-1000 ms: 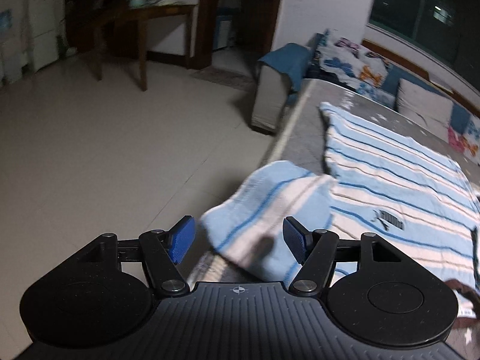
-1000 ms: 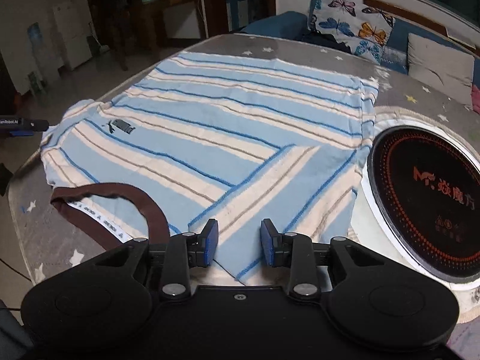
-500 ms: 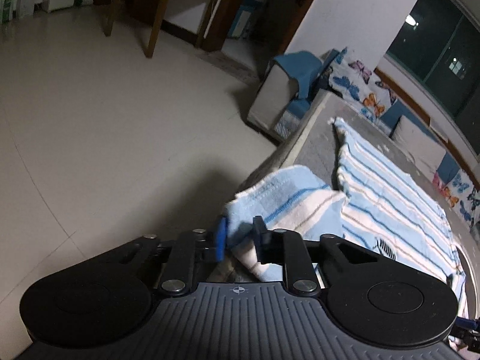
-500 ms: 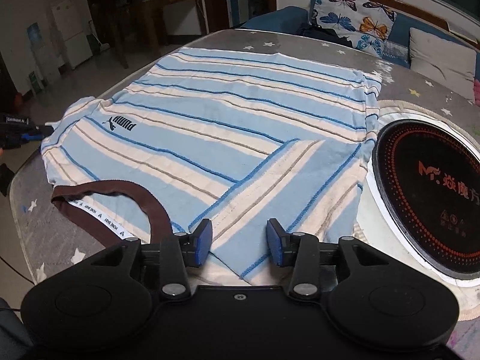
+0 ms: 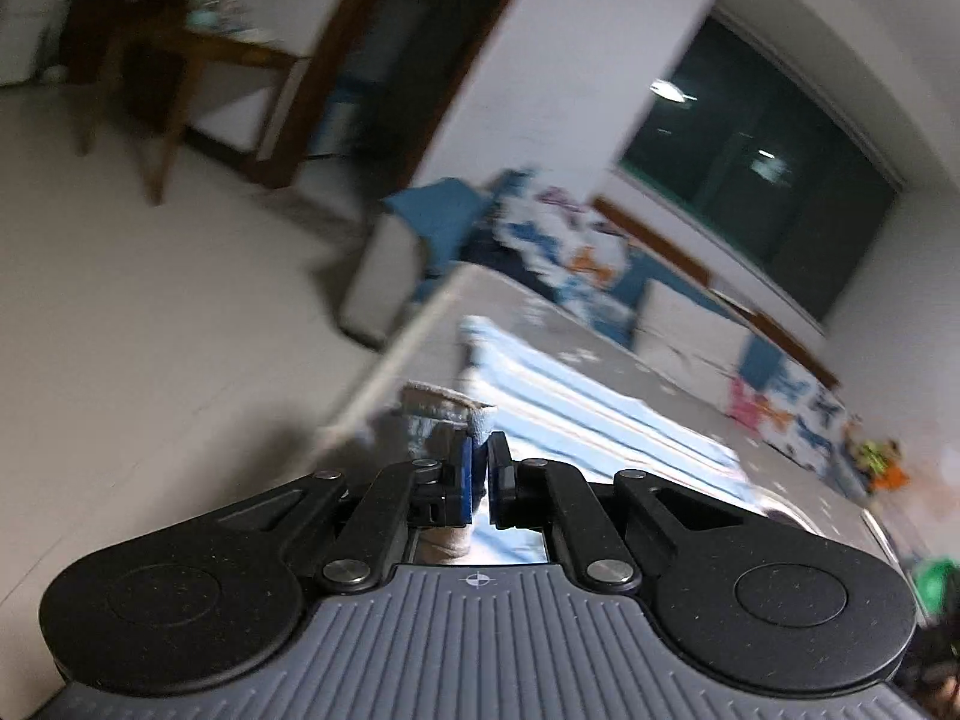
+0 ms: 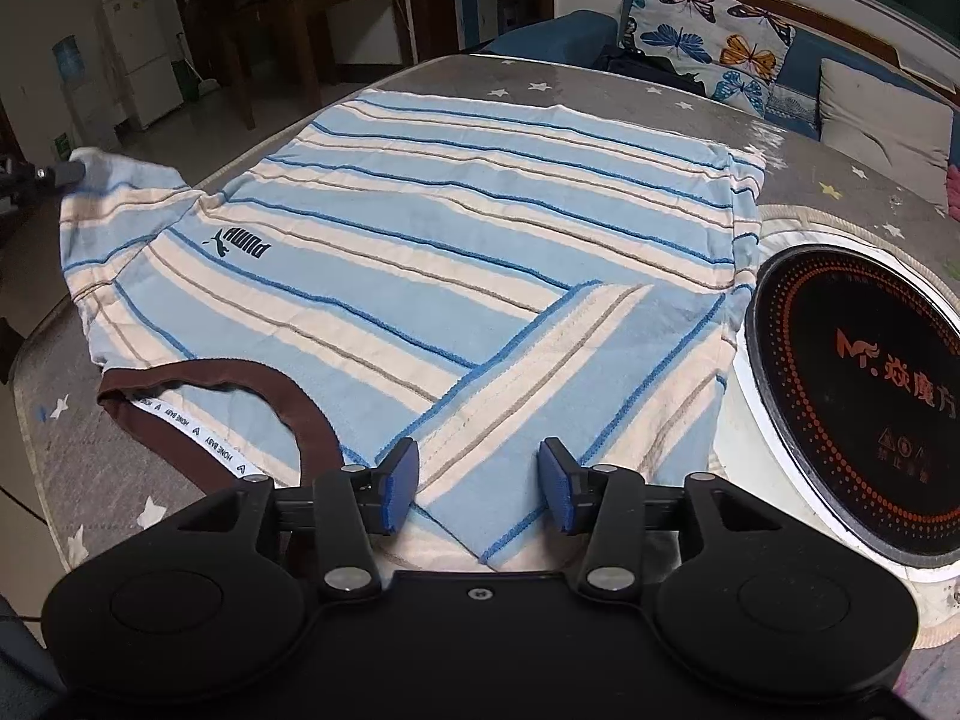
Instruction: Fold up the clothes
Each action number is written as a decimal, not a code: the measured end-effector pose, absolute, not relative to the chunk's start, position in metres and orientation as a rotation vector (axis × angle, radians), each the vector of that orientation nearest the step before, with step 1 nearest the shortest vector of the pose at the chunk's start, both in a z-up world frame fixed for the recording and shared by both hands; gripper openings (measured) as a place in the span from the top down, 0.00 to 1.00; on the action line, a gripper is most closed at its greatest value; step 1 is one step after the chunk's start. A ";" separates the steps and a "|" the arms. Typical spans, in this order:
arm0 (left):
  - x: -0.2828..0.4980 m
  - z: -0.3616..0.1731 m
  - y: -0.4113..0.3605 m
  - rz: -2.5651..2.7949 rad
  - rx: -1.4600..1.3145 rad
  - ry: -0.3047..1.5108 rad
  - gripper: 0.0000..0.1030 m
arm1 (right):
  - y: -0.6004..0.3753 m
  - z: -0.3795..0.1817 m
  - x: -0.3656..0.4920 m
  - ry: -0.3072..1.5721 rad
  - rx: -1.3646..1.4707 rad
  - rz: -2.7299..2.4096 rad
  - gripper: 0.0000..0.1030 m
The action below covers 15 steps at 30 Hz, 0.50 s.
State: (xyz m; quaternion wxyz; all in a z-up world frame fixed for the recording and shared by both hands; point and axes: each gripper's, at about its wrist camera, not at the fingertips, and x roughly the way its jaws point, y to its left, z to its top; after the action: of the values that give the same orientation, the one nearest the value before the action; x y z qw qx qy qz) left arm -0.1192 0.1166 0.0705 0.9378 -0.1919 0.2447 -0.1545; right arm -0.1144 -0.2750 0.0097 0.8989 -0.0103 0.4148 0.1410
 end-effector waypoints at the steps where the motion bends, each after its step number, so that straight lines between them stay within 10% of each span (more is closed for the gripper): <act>1: -0.119 0.071 0.108 -0.343 -0.381 0.500 0.95 | -0.275 0.010 -0.114 0.858 -0.022 0.291 0.52; 15: -0.119 0.018 0.014 -0.605 -0.193 0.710 0.84 | -0.245 0.043 -0.090 0.801 -0.046 0.394 0.52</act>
State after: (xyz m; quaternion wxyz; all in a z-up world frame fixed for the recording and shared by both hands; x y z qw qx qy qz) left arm -0.1189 0.0143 0.0178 0.8888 -0.0929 0.3415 -0.2911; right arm -0.0896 -0.2446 0.0431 0.9017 -0.0223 0.3874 0.1906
